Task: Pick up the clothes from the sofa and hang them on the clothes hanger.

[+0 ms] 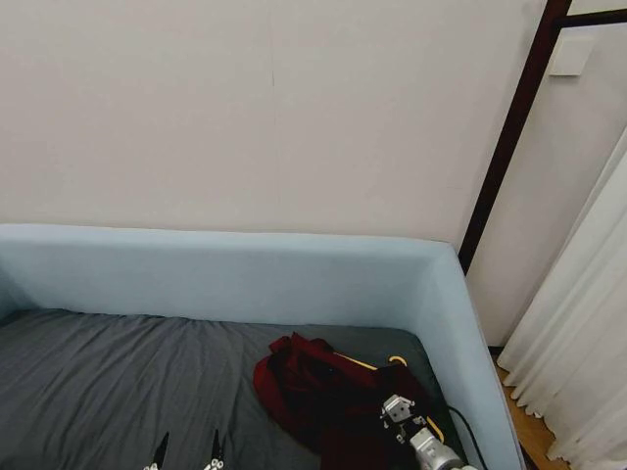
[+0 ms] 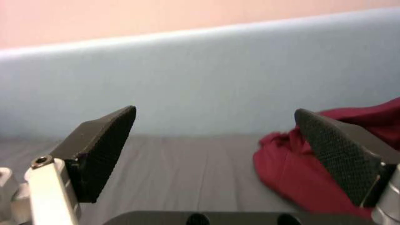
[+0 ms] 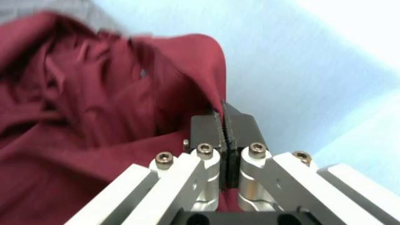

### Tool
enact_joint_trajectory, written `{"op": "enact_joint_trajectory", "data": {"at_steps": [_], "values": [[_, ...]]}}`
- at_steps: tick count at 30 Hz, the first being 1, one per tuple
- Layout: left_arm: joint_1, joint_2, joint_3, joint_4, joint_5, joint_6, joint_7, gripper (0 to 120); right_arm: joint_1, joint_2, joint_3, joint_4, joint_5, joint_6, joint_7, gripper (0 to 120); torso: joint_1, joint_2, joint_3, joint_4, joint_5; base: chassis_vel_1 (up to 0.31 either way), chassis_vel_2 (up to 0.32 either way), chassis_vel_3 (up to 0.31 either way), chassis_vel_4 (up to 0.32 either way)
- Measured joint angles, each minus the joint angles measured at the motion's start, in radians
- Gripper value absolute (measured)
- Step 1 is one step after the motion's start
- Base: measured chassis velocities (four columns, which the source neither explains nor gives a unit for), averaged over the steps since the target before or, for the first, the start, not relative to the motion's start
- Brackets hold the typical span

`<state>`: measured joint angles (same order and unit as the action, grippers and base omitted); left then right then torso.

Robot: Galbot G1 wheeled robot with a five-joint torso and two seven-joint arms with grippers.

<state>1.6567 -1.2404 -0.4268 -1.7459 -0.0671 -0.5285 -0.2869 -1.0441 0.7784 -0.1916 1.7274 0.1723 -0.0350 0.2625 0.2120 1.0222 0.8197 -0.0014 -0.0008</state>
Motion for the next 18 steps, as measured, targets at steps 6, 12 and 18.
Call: {"op": "enact_joint_trajectory", "data": {"at_steps": [6, 12, 18], "values": [[-0.086, 0.207, 0.064, -0.048, -0.061, 0.056, 0.029, 100, 0.002, -0.049, 0.044, 0.071, -0.020, 0.034, -0.032, 0, 0.000, 0.000, 0.000, 0.0002, -0.0005, 0.000, 0.000, 0.000, 0.000], [-0.224, 0.551, 0.124, -0.060, -0.204, 0.098, 0.110, 100, 0.046, -0.088, 0.030, 0.136, -0.004, 0.065, -0.061, 0, 0.000, 0.000, 0.000, -0.0005, 0.0003, 0.000, 0.000, 0.000, 0.000], [-0.336, 0.602, 0.251, 0.045, -0.221, 0.099, 0.176, 100, 0.054, -0.092, 0.036, 0.184, 0.018, 0.088, -0.075, 0, 0.000, 0.000, 0.000, 0.0008, -0.0001, 0.000, 0.000, 0.000, 0.000]]}}
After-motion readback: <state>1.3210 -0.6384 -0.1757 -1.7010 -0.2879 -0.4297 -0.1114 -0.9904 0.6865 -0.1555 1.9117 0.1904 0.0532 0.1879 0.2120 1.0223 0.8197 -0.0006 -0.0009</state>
